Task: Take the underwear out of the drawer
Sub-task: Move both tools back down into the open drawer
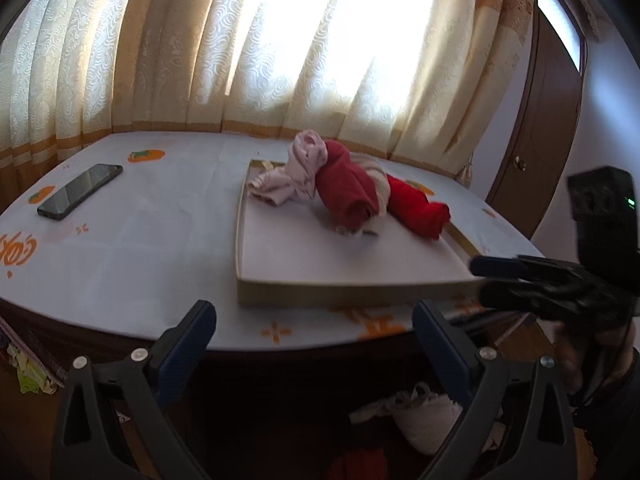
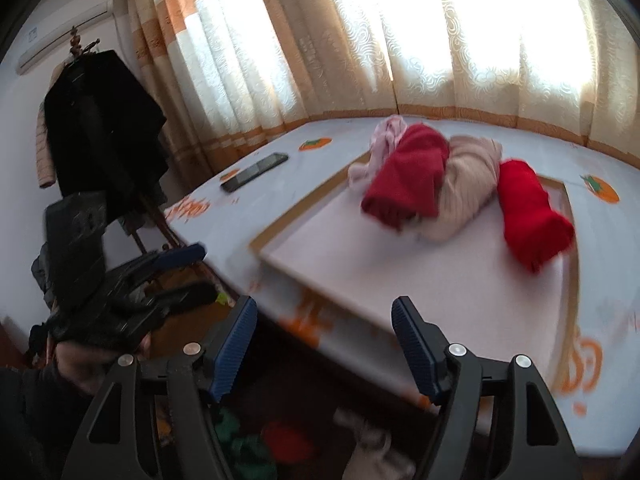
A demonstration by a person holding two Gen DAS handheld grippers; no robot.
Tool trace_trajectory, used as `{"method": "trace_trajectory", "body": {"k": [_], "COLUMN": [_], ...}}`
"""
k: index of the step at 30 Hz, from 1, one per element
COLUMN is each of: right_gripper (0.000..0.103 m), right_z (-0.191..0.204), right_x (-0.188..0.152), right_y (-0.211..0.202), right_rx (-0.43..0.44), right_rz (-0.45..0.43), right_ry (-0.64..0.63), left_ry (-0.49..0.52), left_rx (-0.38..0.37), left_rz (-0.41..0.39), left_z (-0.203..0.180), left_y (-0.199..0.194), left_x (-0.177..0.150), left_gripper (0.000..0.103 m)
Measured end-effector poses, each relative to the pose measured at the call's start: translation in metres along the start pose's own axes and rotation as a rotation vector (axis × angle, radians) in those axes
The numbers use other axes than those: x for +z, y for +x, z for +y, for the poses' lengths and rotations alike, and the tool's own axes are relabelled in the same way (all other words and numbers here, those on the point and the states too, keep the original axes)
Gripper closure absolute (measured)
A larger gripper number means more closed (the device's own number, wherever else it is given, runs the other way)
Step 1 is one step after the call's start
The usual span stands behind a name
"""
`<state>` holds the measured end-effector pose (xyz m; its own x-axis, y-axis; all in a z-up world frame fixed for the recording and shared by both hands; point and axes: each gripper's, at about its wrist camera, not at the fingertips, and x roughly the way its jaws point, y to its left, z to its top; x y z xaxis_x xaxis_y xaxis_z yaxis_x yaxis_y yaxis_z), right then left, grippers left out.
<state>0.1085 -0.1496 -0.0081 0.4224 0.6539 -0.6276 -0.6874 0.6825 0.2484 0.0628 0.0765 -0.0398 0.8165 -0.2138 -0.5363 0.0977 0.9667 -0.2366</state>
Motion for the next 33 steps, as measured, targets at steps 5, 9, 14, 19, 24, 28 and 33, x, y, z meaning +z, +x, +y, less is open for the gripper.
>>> {"method": "trace_trajectory", "body": {"k": [5, 9, 14, 19, 24, 28, 33], "right_gripper": [0.031, 0.030, 0.030, 0.030, 0.030, 0.030, 0.030], "right_z": [0.012, 0.017, 0.021, 0.019, 0.016, 0.017, 0.022], "right_x": [-0.034, -0.051, -0.072, -0.089, -0.098, -0.102, -0.105], "right_y": [-0.031, -0.052, -0.073, -0.091, -0.102, -0.111, -0.117], "right_rx": [-0.006, -0.011, -0.028, -0.043, -0.054, -0.062, -0.069], "right_rz": [-0.003, -0.015, -0.010, -0.008, 0.002, 0.007, 0.020], "right_ry": [0.004, 0.022, 0.034, 0.058, 0.075, 0.076, 0.062], "left_ry": [0.017, 0.020, 0.026, 0.030, 0.046, 0.058, 0.073], "left_rx": [0.004, -0.005, 0.001, 0.024, 0.044, 0.048, 0.041], "left_rz": [0.020, 0.038, 0.059, 0.077, 0.104, 0.109, 0.133], "left_z": [-0.008, -0.014, -0.015, -0.011, -0.011, -0.014, -0.019], "left_y": [-0.004, -0.007, -0.011, -0.012, -0.008, -0.005, 0.001], "left_x": [-0.016, -0.028, -0.042, -0.053, -0.062, -0.064, -0.068], "left_gripper": [0.003, 0.003, 0.003, 0.003, 0.003, 0.003, 0.003]}}
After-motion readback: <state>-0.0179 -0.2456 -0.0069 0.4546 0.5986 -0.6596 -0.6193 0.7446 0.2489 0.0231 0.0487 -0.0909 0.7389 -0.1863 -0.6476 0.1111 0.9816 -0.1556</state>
